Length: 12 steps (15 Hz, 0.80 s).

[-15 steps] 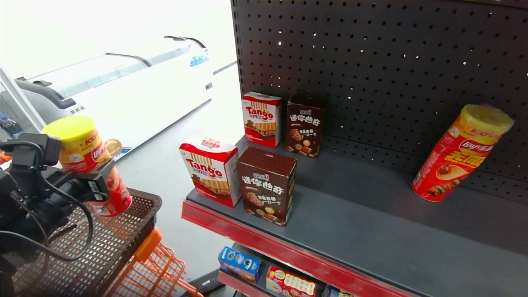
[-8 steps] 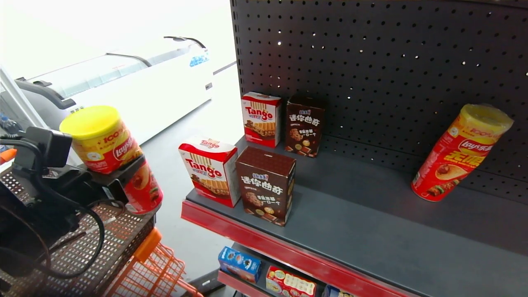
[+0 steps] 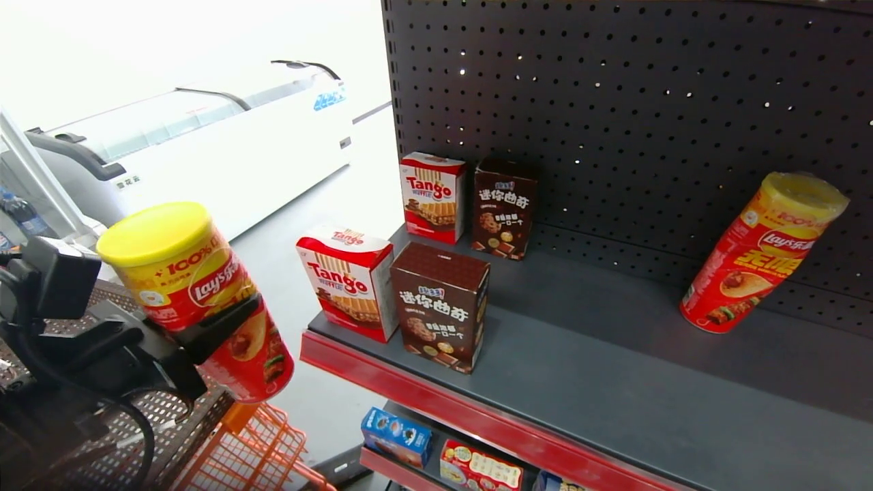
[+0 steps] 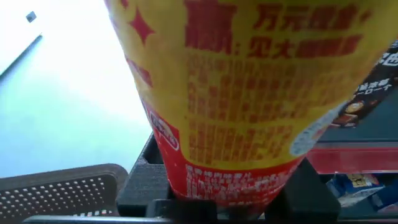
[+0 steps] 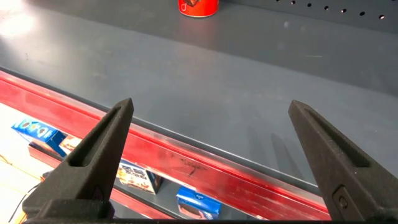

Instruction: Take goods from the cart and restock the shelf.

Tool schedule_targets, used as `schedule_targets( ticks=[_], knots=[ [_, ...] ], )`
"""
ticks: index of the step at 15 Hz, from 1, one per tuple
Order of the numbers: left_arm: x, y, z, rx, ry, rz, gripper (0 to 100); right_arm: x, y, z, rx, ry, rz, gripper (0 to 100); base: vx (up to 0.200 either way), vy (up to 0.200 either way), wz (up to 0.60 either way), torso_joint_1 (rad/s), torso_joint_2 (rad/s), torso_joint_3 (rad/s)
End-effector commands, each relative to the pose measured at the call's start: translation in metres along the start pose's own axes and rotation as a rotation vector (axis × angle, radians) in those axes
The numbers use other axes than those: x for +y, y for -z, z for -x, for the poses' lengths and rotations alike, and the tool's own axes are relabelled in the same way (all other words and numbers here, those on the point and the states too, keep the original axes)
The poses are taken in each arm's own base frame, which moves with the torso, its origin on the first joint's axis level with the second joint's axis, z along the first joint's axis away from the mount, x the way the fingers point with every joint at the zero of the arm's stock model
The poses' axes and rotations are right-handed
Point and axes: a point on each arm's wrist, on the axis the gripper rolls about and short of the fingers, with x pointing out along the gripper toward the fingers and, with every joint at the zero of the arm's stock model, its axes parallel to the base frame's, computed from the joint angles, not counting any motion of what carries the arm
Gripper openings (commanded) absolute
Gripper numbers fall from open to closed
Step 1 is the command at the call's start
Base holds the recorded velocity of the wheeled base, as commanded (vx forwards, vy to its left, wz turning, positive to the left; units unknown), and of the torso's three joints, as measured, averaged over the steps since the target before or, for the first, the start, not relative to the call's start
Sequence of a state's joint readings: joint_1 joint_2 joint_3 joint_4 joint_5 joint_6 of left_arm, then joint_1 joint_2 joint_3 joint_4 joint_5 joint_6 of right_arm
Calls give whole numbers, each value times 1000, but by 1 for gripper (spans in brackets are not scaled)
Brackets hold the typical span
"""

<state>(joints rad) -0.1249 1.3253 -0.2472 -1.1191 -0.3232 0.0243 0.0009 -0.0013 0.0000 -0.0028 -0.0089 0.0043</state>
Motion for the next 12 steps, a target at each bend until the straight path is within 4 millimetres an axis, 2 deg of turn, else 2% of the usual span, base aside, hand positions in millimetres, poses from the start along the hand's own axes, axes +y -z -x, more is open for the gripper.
schedule_targets(
  ticks=[1,4,8,12],
  knots=[
    [-3,-17,8,-76,24,-17,0,0,0,0,1,0,0,100,0,0,0,0,0,0],
    [-9,-21,18,-30,128,20,0,0,0,0,1,1,0,100,0,0,0,0,0,0],
    [-20,-33,43,74,240,67,0,0,0,0,1,0,0,100,0,0,0,0,0,0],
    [-22,-35,43,74,289,68,0,0,0,0,1,-2,1,100,0,0,0,0,0,0]
  ],
)
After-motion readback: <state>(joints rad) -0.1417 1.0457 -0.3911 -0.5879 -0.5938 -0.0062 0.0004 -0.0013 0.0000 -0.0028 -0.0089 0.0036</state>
